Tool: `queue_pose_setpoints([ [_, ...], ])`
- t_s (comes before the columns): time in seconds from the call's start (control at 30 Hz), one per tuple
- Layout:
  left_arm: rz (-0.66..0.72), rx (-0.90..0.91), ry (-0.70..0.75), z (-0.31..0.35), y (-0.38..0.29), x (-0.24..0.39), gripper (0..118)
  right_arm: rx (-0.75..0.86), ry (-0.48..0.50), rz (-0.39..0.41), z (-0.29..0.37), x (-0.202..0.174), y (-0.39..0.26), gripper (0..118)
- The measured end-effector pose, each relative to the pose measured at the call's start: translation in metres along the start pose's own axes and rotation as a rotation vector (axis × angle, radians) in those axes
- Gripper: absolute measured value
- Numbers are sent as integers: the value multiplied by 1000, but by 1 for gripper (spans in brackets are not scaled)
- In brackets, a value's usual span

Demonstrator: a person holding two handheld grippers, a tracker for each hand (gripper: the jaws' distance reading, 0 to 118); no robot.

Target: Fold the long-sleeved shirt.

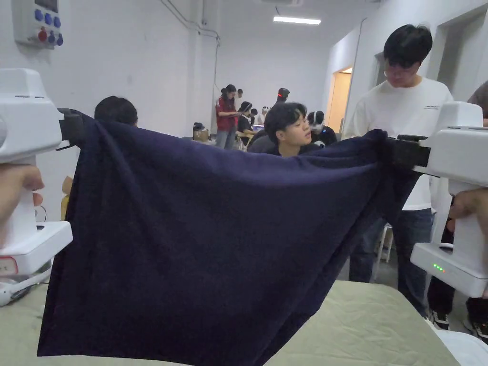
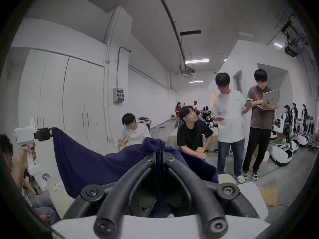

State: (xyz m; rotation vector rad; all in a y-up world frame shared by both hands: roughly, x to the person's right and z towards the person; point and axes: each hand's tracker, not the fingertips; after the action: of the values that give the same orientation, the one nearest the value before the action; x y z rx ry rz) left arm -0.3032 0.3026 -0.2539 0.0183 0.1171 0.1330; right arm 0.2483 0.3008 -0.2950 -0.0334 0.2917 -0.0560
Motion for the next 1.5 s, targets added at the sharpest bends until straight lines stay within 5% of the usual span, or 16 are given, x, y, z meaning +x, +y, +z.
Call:
queue_pose_setpoints([
  [0.83, -52, 5, 74, -203, 129, 64, 11, 134, -221, 88, -147, 12, 151, 3],
  [1.23, -52, 97, 92, -256, 152, 73, 11, 253, -264, 120, -211, 17, 160, 3],
  [1.5, -70, 60, 69, -253, 104, 71, 11, 246, -217, 124, -203, 35, 119, 3],
])
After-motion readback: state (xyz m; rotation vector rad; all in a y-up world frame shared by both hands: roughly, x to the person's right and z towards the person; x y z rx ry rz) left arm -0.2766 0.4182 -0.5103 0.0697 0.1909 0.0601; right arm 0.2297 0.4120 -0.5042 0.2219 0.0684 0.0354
